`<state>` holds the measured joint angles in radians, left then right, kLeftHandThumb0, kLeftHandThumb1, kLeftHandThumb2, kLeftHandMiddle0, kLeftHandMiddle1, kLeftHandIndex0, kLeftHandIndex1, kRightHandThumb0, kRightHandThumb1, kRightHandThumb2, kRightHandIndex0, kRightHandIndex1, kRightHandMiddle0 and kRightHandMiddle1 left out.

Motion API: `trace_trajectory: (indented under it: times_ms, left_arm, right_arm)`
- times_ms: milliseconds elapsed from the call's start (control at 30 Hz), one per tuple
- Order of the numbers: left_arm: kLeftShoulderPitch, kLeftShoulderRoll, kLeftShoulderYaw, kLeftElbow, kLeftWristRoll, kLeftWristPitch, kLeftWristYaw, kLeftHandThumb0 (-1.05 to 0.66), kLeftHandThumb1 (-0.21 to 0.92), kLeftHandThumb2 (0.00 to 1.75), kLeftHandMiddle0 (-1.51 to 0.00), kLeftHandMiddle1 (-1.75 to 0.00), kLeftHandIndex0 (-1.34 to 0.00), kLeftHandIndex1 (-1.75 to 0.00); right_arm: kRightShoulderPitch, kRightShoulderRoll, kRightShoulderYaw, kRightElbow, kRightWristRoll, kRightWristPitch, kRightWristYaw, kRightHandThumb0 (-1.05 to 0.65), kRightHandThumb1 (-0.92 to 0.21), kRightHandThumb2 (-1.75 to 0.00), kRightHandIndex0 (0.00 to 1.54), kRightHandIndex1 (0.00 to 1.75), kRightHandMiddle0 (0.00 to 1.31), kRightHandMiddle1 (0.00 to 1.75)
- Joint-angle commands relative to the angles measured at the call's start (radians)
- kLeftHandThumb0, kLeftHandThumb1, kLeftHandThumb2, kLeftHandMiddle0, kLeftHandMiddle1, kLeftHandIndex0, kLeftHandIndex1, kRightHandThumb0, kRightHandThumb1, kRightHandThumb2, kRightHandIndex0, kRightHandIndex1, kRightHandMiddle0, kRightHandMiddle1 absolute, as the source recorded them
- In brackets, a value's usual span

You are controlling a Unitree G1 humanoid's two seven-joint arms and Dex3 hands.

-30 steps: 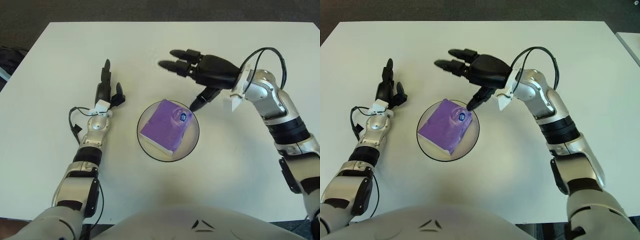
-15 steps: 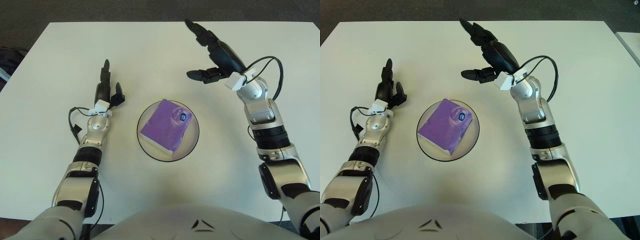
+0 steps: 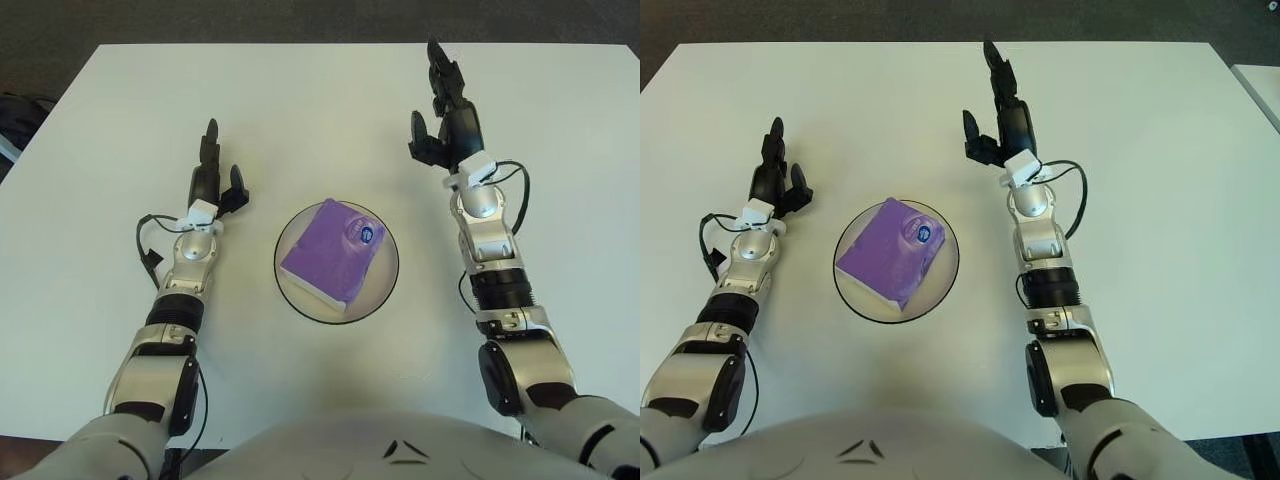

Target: Put the tissue paper into the plate.

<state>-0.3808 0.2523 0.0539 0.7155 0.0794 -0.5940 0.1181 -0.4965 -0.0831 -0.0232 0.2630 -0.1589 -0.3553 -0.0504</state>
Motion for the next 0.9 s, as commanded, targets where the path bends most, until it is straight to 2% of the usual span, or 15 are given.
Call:
trace_trajectory:
  times_ms: [0, 300, 667, 867]
  left_arm:
    - [0.185, -0.065, -0.015, 0.086, -0.003, 0.016, -0.012, -0.85, 0.92, 0.99, -0.03, -0.01, 0.00, -0.05]
    - [0.191, -0.065, -0.011, 0.075, -0.004, 0.024, -0.014, -0.84, 0.92, 0.99, -0.04, -0.01, 0.00, -0.05]
    - [0.199, -0.063, -0.014, 0.064, 0.009, 0.025, -0.007, -0.84, 0.92, 1.02, -0.03, -0.01, 0.00, -0.08]
    - [0.207, -0.064, -0.016, 0.048, 0.013, 0.028, -0.004, -0.84, 0.92, 1.02, -0.04, -0.01, 0.00, -0.08]
  right_arm:
    - [0.070, 0.045, -0.027, 0.011, 0.037, -0.030, -0.058, -0.85, -0.92, -0.99, 0.19, 0.07, 0.00, 0.47]
    - [0.181, 0.098, 0.000, -0.029, -0.008, -0.022, -0.137, -0.77, -0.92, -0.99, 0.22, 0.08, 0.00, 0.57]
    - [0.286, 0.157, 0.021, -0.086, -0.032, 0.060, -0.199, -0.71, -0.92, -0.92, 0.24, 0.09, 0.00, 0.52]
    - [0.320, 0.167, 0.028, -0.093, -0.032, 0.090, -0.208, -0.70, -0.92, -0.90, 0.25, 0.09, 0.00, 0.53]
